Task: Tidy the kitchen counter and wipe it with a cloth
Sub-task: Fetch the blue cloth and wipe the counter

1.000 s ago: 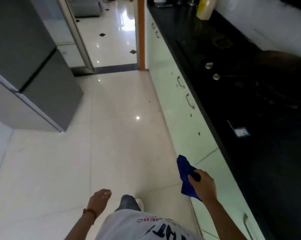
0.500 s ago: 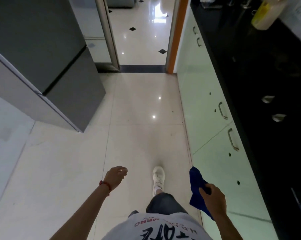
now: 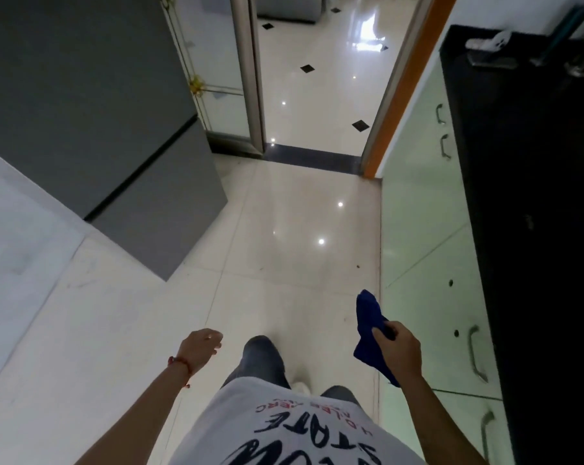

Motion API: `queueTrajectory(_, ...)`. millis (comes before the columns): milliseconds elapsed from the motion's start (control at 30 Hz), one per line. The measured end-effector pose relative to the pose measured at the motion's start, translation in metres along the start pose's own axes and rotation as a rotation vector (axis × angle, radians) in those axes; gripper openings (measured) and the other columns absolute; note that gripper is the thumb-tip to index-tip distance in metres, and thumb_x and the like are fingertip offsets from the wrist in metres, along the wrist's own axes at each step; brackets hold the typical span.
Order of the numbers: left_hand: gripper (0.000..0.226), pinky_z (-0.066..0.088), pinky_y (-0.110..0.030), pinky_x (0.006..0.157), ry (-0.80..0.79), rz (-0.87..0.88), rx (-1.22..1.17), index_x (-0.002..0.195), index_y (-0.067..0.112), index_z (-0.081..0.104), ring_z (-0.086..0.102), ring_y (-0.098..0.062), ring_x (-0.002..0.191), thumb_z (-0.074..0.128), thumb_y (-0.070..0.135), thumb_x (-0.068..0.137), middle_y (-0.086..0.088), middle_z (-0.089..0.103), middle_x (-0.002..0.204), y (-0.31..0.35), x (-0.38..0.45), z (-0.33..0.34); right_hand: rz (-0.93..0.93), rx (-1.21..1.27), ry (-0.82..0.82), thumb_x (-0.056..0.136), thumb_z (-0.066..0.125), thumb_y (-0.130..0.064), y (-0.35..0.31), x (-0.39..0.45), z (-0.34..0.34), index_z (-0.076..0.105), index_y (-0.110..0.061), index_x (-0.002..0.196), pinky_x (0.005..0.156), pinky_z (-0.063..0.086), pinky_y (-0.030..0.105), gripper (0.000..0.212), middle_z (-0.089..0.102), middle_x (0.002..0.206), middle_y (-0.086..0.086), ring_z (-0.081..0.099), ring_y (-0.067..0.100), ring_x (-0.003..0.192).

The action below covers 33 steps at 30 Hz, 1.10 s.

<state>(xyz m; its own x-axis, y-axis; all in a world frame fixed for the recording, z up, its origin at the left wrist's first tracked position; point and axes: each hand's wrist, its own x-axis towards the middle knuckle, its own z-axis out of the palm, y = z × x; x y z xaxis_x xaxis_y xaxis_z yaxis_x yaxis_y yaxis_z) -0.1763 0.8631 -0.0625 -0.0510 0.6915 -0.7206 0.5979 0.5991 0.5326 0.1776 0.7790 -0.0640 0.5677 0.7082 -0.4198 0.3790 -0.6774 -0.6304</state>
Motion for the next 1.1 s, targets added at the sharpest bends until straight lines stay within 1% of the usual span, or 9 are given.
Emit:
queueTrajectory(133,0.014,0.041,-0.029,0.065,0.016,-0.059,-0.028,0.085,0.007,0.062,0.059,-0.027,0.077,0.052,0.016,0.089,-0.015,0.066,0.086,0.023,0.046,-0.013,-0.018,0.011,-0.016,0.085,0.062,-0.021,-0.045,0.062,0.007,0.061,-0.007,0.108,0.065,0.041,0.026,0.027,0.06,0.094,0.003,0.055,0.019,0.082)
queueTrajectory(200,0.015,0.042,-0.031,0.07,0.014,-0.066,-0.048,0.087,0.005,0.063,0.059,-0.027,0.077,0.053,0.016,0.089,-0.016,0.065,0.086,0.045,0.075,-0.021,-0.017,0.021,-0.017,0.085,0.061,-0.02,-0.064,0.093,0.012,0.061,-0.008,0.107,0.059,0.04,0.023,0.025,0.06,0.094,0.003,0.055,0.019,0.081)
queueTrajectory(267,0.015,0.042,-0.034,0.076,0.003,-0.055,-0.047,0.083,0.01,0.062,0.06,-0.028,0.078,0.055,0.023,0.086,-0.014,0.066,0.086,0.075,0.107,-0.03,-0.005,0.025,-0.009,0.084,0.062,-0.019,-0.083,0.124,0.014,0.062,-0.009,0.106,0.057,0.039,0.02,0.025,0.061,0.095,0.004,0.056,0.019,0.081)
queueTrajectory(433,0.015,0.045,-0.033,0.075,-0.063,0.031,0.038,0.086,0.009,0.062,0.061,-0.026,0.081,0.05,0.018,0.089,-0.009,0.066,0.084,0.187,0.183,-0.047,0.07,0.065,0.052,0.083,0.062,-0.018,-0.13,0.186,0.01,0.062,-0.009,0.102,0.056,0.039,0.018,0.021,0.06,0.089,0.002,0.056,0.018,0.077)
queueTrajectory(567,0.013,0.044,-0.03,0.075,-0.129,0.137,0.107,0.086,0.011,0.061,0.06,-0.024,0.081,0.05,0.018,0.089,-0.007,0.064,0.082,0.289,0.238,-0.047,0.112,0.099,0.095,0.083,0.064,-0.018,-0.158,0.226,0.004,0.062,-0.008,0.103,0.057,0.039,0.018,0.023,0.062,0.093,0.005,0.057,0.02,0.08)
queueTrajectory(700,0.017,0.042,-0.028,0.075,-0.194,0.253,0.189,0.094,0.008,0.063,0.06,-0.023,0.082,0.05,0.018,0.09,-0.007,0.063,0.082,0.378,0.276,-0.027,0.176,0.137,0.145,0.083,0.064,-0.021,-0.164,0.261,-0.008,0.06,-0.009,0.107,0.067,0.043,0.025,0.028,0.064,0.104,0.009,0.059,0.022,0.088)
queueTrajectory(800,0.021,0.042,-0.028,0.077,-0.223,0.303,0.242,0.099,0.004,0.063,0.059,-0.024,0.083,0.05,0.017,0.09,-0.008,0.063,0.083,0.431,0.3,-0.003,0.217,0.16,0.171,0.083,0.065,-0.022,-0.165,0.292,-0.022,0.06,-0.009,0.109,0.072,0.043,0.027,0.029,0.063,0.108,0.011,0.057,0.02,0.089)
queueTrajectory(967,0.024,0.045,-0.026,0.072,-0.287,0.351,0.356,0.103,0.0,0.063,0.059,-0.023,0.082,0.05,0.016,0.09,-0.009,0.063,0.084,0.491,0.324,0.047,0.241,0.209,0.209,0.083,0.065,-0.023,-0.163,0.337,-0.051,0.058,-0.009,0.115,0.08,0.044,0.027,0.035,0.061,0.115,0.012,0.052,0.016,0.092)
queueTrajectory(1100,0.026,0.045,-0.026,0.078,-0.368,0.439,0.494,0.106,0.0,0.062,0.059,-0.021,0.083,0.05,0.016,0.091,-0.01,0.063,0.089,0.535,0.326,0.088,0.316,0.278,0.245,0.084,0.064,-0.025,-0.162,0.351,-0.066,0.056,-0.011,0.117,0.084,0.048,0.03,0.037,0.06,0.118,0.012,0.056,0.021,0.099)
